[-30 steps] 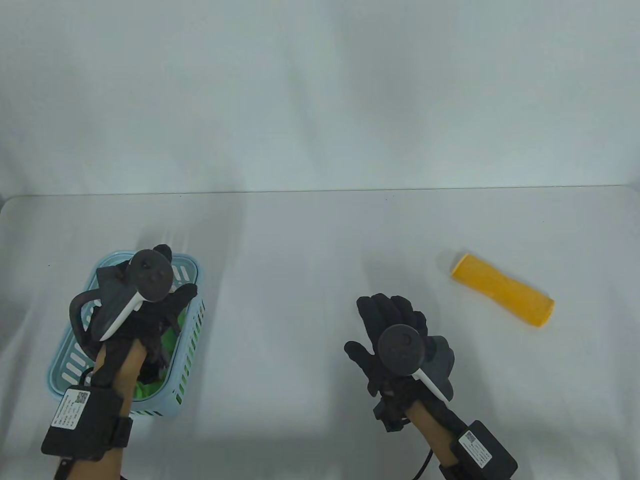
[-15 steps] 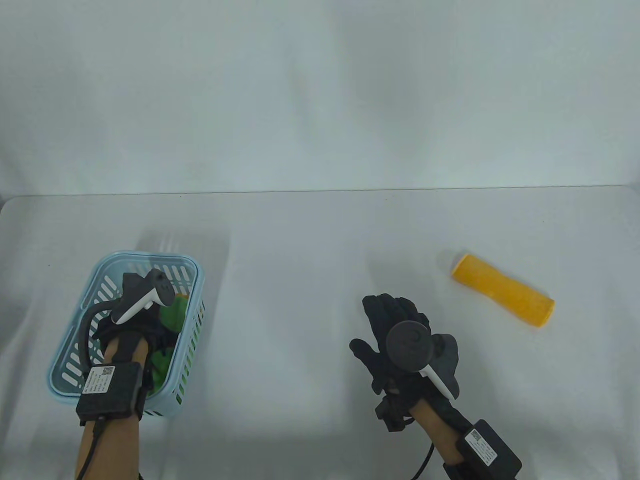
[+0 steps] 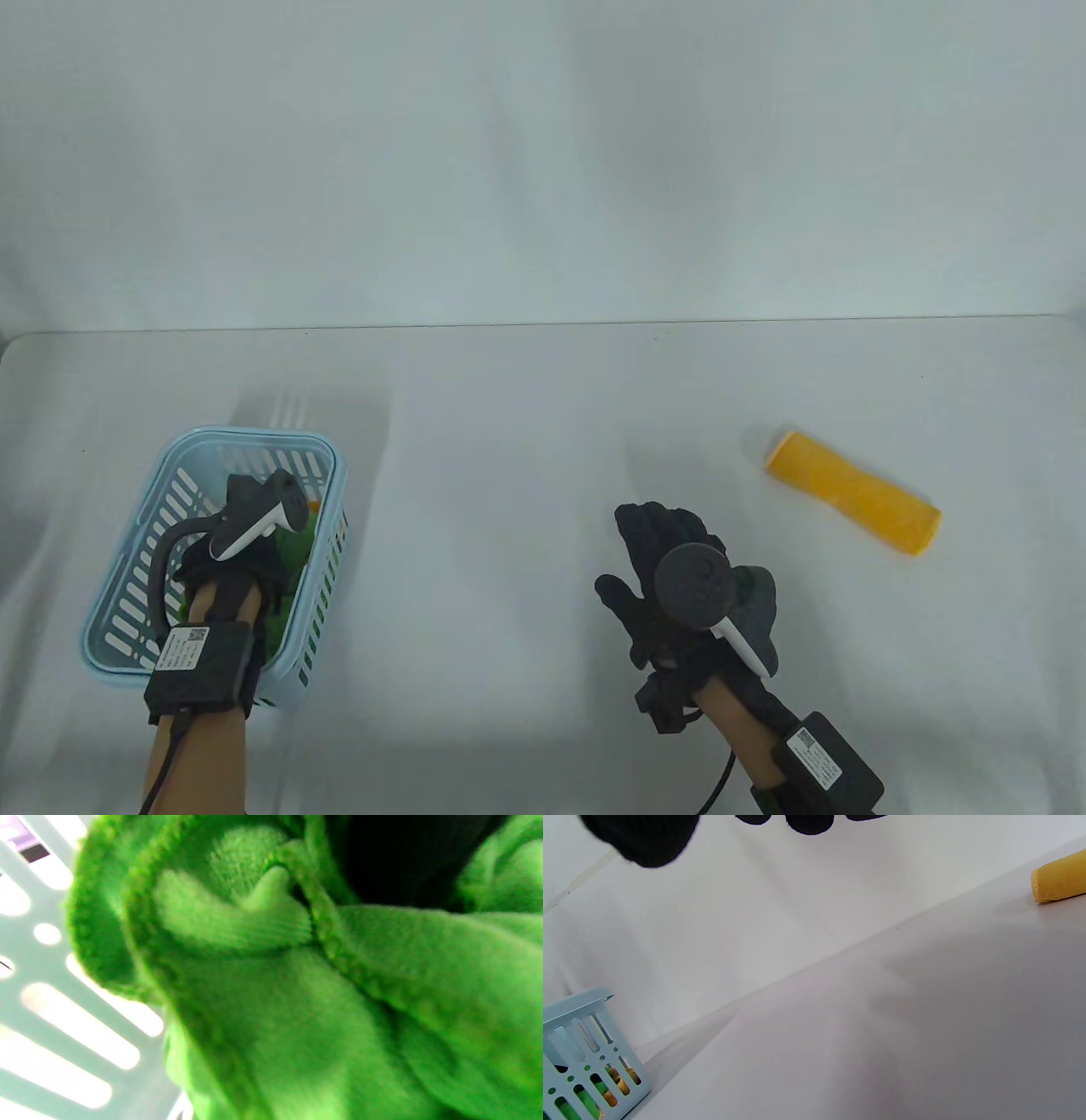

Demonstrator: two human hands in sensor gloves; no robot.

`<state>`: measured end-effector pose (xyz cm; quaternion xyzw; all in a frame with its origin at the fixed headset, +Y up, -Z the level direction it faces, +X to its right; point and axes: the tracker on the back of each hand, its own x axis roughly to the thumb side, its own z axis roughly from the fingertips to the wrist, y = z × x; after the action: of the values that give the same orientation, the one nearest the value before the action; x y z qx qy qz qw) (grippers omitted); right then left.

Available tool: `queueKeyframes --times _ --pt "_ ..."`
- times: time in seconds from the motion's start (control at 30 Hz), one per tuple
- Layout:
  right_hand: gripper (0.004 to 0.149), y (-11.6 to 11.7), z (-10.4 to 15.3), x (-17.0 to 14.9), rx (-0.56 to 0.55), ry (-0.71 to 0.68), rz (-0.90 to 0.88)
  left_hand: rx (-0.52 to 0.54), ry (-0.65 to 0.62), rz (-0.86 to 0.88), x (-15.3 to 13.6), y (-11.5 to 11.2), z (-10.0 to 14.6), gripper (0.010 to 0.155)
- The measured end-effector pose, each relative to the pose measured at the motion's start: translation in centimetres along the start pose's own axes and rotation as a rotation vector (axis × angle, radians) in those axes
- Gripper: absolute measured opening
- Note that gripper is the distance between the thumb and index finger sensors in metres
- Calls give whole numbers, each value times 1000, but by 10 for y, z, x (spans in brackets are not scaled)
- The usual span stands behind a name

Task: Roll square towel into towel roll

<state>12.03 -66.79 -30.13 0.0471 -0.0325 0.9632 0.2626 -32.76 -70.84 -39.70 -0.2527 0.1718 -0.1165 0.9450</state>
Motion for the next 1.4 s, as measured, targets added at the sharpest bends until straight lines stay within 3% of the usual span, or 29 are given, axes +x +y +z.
queueKeyframes --times 0.4,0.73,1.07,1.4 --pt "76 -2 -1 -4 -1 21 -36 187 71 40 -8 22 15 53" --pt "76 -5 -2 -8 -6 39 -53 294 95 134 -34 65 52 50" --pt "75 -8 -3 -14 -10 62 -67 474 64 320 -52 123 106 49" --pt "75 -9 -3 -16 -16 74 -85 658 -153 650 -50 175 162 50"
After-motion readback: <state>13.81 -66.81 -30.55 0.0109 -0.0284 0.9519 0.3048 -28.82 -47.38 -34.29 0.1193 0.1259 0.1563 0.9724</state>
